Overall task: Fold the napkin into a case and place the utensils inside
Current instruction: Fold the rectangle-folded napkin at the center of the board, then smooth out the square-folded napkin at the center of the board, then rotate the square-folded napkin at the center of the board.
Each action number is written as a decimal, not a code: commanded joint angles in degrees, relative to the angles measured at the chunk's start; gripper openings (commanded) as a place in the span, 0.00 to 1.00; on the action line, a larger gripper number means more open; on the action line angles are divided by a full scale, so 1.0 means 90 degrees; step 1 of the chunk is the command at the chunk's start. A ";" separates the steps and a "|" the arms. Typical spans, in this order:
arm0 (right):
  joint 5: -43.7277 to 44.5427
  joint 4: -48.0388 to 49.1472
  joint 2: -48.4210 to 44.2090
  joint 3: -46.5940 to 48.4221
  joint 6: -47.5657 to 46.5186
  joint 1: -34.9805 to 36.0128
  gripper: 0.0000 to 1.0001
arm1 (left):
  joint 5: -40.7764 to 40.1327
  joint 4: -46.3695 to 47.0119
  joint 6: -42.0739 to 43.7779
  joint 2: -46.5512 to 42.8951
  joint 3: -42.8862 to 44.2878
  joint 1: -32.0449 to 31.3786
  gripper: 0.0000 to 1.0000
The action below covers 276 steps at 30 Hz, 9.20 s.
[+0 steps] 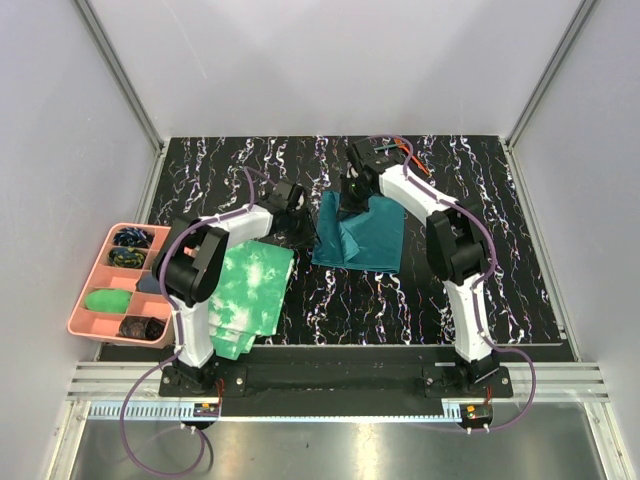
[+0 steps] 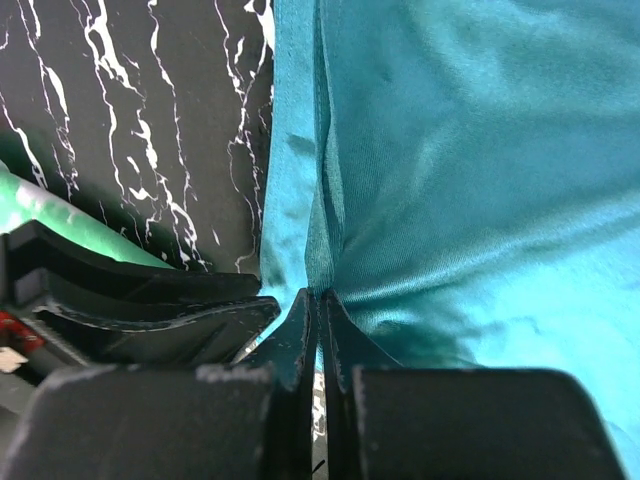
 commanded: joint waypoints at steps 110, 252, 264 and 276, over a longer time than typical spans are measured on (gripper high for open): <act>-0.0295 0.1165 -0.2842 -0.5055 -0.0464 -0.1489 0.38 | 0.0788 -0.0981 0.1091 -0.0375 0.0365 0.0120 0.18; -0.1028 0.1029 -0.4482 -0.4977 -0.1040 -0.3013 0.62 | 0.2408 -0.0975 0.2576 0.2556 0.3466 0.0794 0.22; -0.0432 0.1048 -0.4746 -0.5796 -0.0191 -0.3012 0.59 | 0.1541 0.2395 -0.0685 -0.0393 -0.1417 -0.0708 0.06; -0.1008 0.1623 -0.5137 -0.6129 0.0102 -0.1705 0.57 | 0.0389 0.2071 -0.1392 -0.1937 -0.2596 -0.1201 0.62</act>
